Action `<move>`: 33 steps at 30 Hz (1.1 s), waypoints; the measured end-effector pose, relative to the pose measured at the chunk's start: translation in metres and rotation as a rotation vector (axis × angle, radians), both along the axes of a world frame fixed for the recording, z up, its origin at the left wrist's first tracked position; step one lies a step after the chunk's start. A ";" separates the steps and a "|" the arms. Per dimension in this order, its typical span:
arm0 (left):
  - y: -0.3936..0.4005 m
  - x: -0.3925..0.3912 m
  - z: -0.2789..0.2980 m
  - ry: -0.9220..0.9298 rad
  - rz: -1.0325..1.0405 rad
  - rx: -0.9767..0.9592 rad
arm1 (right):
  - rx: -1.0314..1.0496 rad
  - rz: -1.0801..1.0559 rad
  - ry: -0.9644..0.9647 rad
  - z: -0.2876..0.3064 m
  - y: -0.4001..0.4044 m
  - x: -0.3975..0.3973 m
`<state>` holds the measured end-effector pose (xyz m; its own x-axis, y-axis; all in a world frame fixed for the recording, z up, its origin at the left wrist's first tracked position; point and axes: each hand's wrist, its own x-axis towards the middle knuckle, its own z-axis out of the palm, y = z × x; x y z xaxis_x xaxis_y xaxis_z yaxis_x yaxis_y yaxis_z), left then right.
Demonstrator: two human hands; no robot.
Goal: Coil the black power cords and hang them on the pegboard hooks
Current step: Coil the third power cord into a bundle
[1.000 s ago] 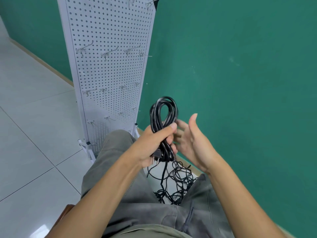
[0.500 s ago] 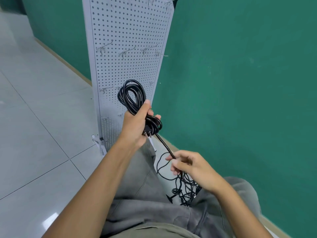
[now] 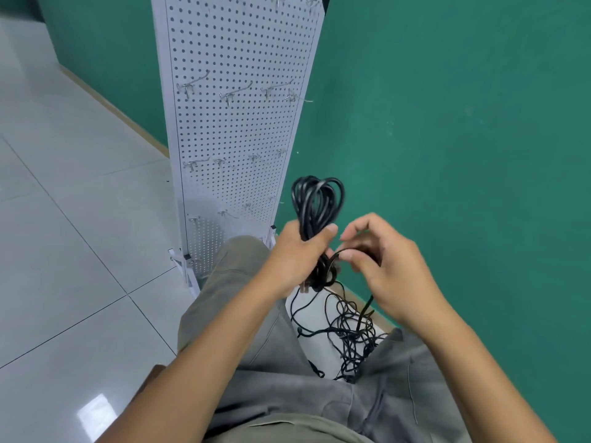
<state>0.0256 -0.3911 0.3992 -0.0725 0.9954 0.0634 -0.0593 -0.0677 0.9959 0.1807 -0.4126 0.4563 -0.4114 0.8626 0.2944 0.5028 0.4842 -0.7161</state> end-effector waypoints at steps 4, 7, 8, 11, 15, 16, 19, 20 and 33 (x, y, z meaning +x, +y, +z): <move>-0.015 0.012 0.014 -0.281 -0.163 -0.099 | 0.097 -0.140 -0.002 0.013 0.005 0.000; -0.023 0.014 0.022 -0.329 -0.228 -0.165 | 0.112 -0.255 0.027 0.019 0.005 0.003; -0.025 0.015 0.025 -0.336 -0.261 -0.174 | 0.094 -0.264 0.055 0.020 0.005 0.004; -0.029 0.016 0.026 -0.334 -0.355 -0.184 | 0.021 -0.256 0.114 0.020 0.005 0.007; -0.026 0.011 0.023 -0.356 -0.471 -0.164 | -0.080 -0.226 0.162 0.016 0.009 0.012; -0.026 0.010 0.023 -0.395 -0.502 -0.164 | -0.106 -0.213 0.185 0.014 0.010 0.014; -0.025 0.011 0.024 -0.526 -0.545 -0.199 | -0.191 -0.145 0.323 0.006 0.017 0.020; -0.026 0.011 0.025 -0.574 -0.546 -0.214 | -0.208 -0.124 0.365 0.002 0.018 0.022; -0.011 -0.009 0.021 -0.460 -0.398 -0.220 | -0.210 -0.212 0.522 -0.032 0.004 0.040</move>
